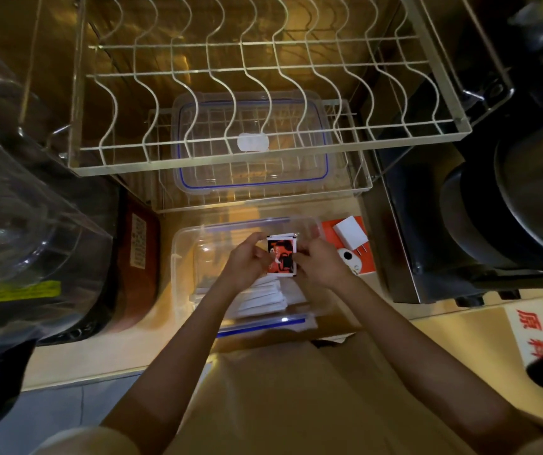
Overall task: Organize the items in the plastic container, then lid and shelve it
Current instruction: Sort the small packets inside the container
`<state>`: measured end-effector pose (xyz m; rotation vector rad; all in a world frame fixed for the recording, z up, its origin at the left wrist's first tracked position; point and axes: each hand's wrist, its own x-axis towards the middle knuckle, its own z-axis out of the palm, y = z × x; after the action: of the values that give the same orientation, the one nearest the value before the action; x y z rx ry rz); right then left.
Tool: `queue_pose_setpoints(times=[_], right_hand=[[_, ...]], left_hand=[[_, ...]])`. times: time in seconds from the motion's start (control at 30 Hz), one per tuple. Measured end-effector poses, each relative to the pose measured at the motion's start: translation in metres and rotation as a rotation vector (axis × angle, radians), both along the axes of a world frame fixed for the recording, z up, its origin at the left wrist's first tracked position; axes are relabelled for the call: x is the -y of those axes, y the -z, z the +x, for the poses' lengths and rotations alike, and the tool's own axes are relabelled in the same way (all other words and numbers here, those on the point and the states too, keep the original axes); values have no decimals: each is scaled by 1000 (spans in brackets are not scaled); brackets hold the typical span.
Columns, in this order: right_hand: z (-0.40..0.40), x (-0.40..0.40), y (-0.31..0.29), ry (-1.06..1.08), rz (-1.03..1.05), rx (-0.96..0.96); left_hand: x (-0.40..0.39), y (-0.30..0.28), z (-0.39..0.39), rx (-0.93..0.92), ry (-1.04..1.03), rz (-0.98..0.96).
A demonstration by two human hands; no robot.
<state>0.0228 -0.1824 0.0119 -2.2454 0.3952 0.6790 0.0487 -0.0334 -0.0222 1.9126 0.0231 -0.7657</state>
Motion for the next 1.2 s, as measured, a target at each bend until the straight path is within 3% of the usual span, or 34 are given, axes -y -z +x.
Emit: queue_pose_setpoints(times=[0.13, 0.2, 0.3, 0.43, 0.7, 0.97, 1.2], right_hand=[[-11, 15, -17, 82, -75, 94], [-21, 24, -26, 158, -87, 161], [-40, 32, -32, 190, -93, 112], [-62, 32, -21, 151, -208, 45], [-70, 32, -13, 188, -179, 99], [-73, 34, -5, 185, -138, 93], [-74, 34, 2, 229, -124, 107]], left_hand=[[11, -4, -2, -111, 11, -43], [20, -2, -5, -44, 130, 86], [34, 0, -8, 61, 258, 257], [47, 5, -11, 105, 359, 395], [52, 17, -11, 257, 543, 653], [54, 20, -15, 365, 647, 540], [55, 17, -23, 403, 572, 704]])
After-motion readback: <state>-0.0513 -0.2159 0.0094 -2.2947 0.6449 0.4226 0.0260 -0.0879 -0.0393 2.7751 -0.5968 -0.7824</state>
